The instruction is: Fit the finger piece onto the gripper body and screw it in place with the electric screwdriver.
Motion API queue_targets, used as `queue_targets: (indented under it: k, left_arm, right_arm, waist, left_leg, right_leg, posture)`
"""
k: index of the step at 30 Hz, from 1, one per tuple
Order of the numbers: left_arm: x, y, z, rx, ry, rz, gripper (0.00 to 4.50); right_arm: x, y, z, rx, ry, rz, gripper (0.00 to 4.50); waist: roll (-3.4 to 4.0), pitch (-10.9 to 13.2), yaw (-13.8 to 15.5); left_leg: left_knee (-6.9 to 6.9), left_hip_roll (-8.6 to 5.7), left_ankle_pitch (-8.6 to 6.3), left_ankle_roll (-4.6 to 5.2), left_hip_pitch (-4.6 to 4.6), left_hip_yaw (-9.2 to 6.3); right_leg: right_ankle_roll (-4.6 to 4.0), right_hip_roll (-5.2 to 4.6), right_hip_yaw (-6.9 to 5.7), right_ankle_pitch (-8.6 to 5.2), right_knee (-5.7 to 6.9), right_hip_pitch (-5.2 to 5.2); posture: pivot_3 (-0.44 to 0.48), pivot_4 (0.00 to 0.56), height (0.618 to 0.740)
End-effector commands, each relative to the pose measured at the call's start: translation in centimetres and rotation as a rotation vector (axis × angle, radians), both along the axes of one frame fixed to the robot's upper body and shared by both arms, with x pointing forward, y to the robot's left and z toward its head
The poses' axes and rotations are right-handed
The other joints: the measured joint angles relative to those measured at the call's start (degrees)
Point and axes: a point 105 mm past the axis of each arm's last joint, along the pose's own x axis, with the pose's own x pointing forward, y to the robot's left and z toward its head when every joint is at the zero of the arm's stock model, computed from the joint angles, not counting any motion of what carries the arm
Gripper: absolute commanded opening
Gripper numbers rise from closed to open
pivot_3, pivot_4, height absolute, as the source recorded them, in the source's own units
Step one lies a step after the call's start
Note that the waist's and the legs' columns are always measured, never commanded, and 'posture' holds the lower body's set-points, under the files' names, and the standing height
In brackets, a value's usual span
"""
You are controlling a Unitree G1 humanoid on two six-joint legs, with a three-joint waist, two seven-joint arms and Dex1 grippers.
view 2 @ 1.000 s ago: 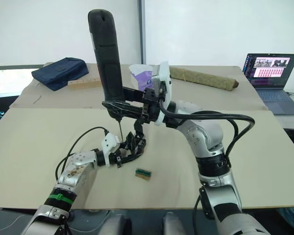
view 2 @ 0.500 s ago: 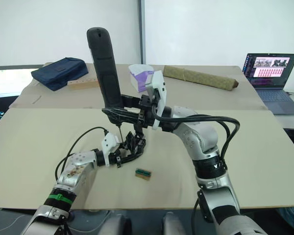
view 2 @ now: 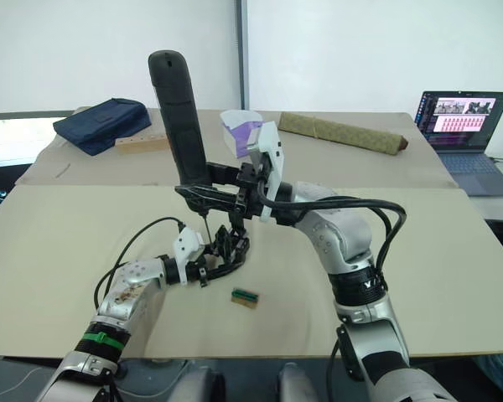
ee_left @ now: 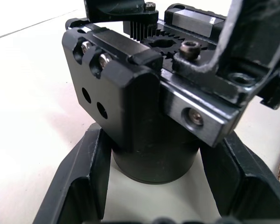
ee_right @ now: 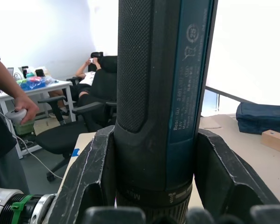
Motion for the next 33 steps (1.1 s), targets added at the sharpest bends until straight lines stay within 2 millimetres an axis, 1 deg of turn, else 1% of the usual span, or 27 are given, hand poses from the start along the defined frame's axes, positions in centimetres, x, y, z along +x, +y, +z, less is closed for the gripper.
queue_targets:
  k: [1,33]
  left_arm:
    - [-1.24,0.13,-2.91,0.045,0.124,-0.014,2.27]
    - [-1.19,0.11,-2.88,0.047,0.122,-0.016,2.27]
  right_arm:
    - [-0.53,-0.31,1.65,0.060,-0.082,0.001,1.91]
    - [-0.26,-0.33,0.98,0.056,-0.088,-0.010,1.91]
  waist:
    - [0.00,0.0,0.0]
    - [0.00,0.0,0.0]
  left_leg:
    - [0.00,0.00,0.00,0.00,0.00,0.00]
    - [0.00,0.00,0.00,0.00,0.00,0.00]
  right_leg:
    - [0.00,0.00,0.00,0.00,0.00,0.00]
    - [0.00,0.00,0.00,0.00,0.00,0.00]
  posture:
    - [0.000,0.150,0.740]
    - [0.000,0.150,0.740]
